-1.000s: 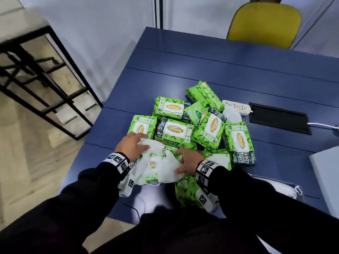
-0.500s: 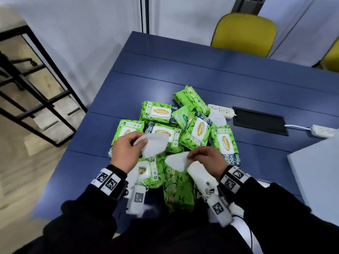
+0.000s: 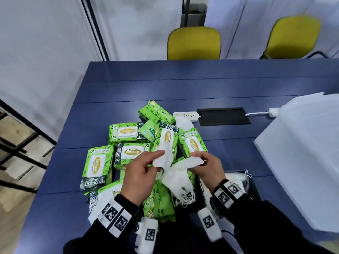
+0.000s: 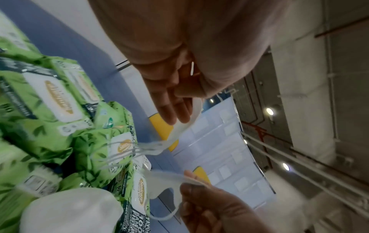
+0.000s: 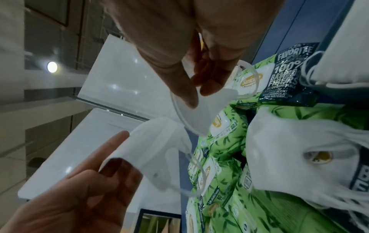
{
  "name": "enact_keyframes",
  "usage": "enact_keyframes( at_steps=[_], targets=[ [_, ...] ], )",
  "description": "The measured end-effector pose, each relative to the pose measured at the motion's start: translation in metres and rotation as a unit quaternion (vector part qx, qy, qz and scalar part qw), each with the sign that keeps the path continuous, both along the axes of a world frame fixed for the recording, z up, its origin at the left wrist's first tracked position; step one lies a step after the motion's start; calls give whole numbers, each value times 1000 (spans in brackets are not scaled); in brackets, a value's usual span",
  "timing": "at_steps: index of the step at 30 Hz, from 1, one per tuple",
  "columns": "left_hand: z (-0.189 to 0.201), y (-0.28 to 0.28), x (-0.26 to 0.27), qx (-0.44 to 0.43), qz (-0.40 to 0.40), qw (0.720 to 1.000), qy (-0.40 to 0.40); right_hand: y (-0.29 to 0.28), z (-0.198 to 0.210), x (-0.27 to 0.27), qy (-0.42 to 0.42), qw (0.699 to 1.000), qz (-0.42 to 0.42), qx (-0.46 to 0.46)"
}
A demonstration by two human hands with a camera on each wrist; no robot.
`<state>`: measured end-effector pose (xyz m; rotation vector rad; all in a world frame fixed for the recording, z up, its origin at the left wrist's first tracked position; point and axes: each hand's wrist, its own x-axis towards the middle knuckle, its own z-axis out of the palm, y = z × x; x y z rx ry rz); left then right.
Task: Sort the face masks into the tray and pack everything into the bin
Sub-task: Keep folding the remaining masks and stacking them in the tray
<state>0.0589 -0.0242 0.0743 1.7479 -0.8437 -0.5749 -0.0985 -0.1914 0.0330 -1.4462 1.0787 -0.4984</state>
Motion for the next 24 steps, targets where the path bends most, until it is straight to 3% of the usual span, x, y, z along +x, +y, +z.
enact_keyframes(
  at_steps=[3, 7, 11, 19, 24],
  targets=[
    [8, -12, -12, 9, 4, 994, -106, -5, -1, -10, -42, 998, -37, 23],
    [19, -24, -27, 4, 41, 984, -173, -11, -2, -23, -44, 997, -63, 16],
    [40, -31, -44, 3, 24, 981, -192, -20, 11, -40, -125, 981, -69, 134],
    [28, -49, -77, 81, -127, 964, -219, -26, 6, -60, -170, 960, 5, 222],
    [26, -61, -84, 117, -77, 975, -175, -25, 12, -58, -158, 955, 65, 243]
  ],
)
